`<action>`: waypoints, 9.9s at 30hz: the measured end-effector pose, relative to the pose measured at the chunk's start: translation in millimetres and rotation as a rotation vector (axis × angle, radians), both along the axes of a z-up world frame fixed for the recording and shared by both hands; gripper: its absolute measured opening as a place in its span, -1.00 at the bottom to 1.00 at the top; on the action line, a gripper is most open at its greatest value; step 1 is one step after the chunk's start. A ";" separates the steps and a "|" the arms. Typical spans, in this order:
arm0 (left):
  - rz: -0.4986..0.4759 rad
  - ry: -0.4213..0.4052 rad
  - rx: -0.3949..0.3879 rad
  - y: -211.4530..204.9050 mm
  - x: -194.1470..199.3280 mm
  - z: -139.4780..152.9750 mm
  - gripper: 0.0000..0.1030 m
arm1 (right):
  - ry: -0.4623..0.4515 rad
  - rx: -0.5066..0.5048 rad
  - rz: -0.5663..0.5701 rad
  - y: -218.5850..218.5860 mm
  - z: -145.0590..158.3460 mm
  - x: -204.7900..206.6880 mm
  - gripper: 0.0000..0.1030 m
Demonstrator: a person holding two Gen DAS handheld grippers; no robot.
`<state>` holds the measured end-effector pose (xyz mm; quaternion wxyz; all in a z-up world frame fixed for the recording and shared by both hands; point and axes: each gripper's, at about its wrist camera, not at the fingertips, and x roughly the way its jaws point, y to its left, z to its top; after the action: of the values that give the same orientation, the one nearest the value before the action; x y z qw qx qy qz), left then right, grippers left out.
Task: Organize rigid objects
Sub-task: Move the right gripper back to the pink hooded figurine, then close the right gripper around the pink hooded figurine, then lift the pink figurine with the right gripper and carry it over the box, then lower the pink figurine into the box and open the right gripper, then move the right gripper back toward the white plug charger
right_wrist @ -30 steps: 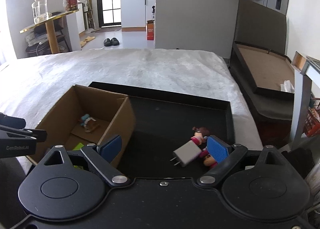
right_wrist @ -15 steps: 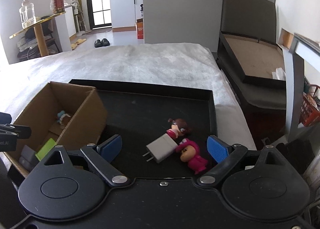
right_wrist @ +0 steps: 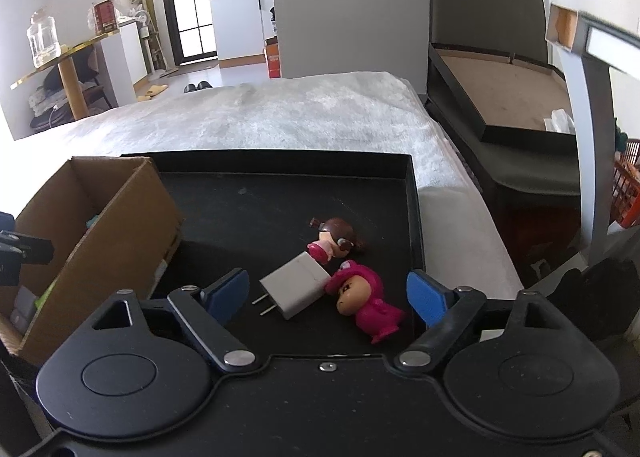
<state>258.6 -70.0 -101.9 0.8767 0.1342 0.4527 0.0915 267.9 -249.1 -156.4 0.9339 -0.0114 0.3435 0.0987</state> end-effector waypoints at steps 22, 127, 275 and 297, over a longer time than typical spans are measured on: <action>-0.010 -0.037 0.145 -30.0 30.9 -24.1 -0.05 | 0.044 -0.075 0.000 -1.7 -28.8 25.0 0.29; 0.034 -0.070 -0.112 61.6 -9.6 28.7 0.31 | 0.041 -0.024 0.017 55.1 40.2 -23.3 -0.34; 0.041 0.012 0.021 25.0 23.9 -1.2 0.38 | 0.055 -0.065 0.016 54.0 -26.2 26.3 0.55; 0.051 -0.023 0.077 -5.7 32.8 5.8 0.48 | 0.136 -0.017 -0.003 38.9 -47.6 36.6 -0.13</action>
<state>291.4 -75.6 -96.1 0.8735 0.1552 0.4420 0.1327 304.6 -210.1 -204.0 0.9083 -0.0121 0.4072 0.0947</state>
